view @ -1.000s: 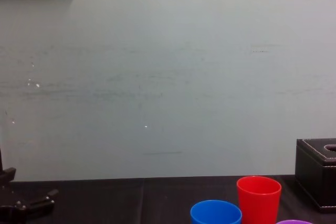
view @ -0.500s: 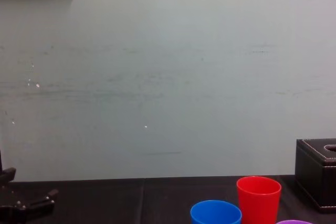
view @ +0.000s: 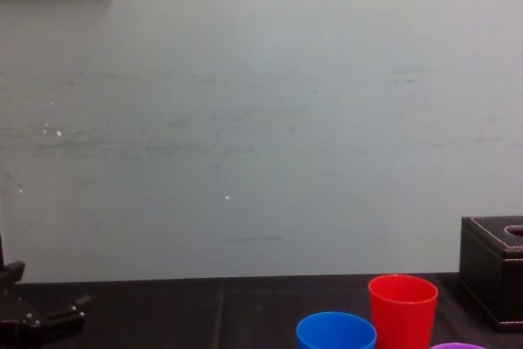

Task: Stack the three plastic cups sequentially using one hand.

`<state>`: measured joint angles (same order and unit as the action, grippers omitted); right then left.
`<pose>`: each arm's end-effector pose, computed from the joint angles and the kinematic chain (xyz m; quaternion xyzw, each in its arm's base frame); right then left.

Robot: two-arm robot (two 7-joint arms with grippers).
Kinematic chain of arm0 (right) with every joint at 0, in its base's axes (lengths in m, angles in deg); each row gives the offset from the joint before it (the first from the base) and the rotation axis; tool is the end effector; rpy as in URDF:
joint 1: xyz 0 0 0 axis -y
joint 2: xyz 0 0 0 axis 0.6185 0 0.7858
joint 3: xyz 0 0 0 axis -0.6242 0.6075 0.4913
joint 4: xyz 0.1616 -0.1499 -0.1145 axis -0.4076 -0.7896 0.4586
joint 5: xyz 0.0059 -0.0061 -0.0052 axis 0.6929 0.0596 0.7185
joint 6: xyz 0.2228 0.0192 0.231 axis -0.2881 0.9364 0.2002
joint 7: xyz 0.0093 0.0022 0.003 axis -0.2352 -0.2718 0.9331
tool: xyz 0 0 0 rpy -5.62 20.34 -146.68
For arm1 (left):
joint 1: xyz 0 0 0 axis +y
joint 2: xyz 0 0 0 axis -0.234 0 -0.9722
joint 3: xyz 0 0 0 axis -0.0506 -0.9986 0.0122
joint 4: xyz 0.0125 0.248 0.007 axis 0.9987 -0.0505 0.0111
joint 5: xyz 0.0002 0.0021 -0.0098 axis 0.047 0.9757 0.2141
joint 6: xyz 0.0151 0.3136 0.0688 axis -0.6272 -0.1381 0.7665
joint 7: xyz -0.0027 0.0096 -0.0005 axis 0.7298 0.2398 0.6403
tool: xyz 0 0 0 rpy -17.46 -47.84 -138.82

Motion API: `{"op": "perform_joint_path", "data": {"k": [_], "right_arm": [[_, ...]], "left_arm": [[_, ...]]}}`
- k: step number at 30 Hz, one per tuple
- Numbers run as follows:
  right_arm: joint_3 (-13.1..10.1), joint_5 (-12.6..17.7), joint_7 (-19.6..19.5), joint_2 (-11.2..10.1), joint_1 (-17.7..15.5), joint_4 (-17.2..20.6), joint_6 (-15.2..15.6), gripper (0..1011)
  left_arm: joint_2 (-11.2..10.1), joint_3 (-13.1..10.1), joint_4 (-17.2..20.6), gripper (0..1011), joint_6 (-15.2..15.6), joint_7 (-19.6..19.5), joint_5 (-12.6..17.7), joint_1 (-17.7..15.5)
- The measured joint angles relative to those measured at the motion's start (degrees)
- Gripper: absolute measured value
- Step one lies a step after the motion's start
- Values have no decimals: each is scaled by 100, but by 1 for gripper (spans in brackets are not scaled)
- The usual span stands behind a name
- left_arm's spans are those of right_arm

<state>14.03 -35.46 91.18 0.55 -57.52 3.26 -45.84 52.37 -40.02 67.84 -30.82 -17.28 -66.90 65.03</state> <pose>0.2919 -0.0569 -0.3017 -0.0676 -0.0594 -0.4160 0.9049 0.3632 0.0555 -0.2710 0.1414 -0.1325 0.5799 0.7913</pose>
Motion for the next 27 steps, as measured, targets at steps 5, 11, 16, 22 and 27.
{"op": "perform_joint_path", "data": {"k": [5, 11, 16, 22, 27], "right_arm": [[33, -74, -14, 232, 121, -112, 27, 1004], [33, -75, -6, 436, 239, -238, 136, 1004], [25, -103, 12, 573, 336, -354, 214, 1004], [17, -247, 30, 742, 478, -455, 272, 1004], [3, -393, 5, 836, 544, -499, 305, 1004]], "left_arm": [[0, 0, 0, 1005, 0, 0, 0, 0], [0, 0, 0, 1005, 0, 0, 0, 0], [0, 0, 0, 1005, 0, 0, 0, 0], [0, 0, 0, 1005, 0, 0, 0, 0], [0, 0, 0, 1005, 0, 0, 0, 0]]}}
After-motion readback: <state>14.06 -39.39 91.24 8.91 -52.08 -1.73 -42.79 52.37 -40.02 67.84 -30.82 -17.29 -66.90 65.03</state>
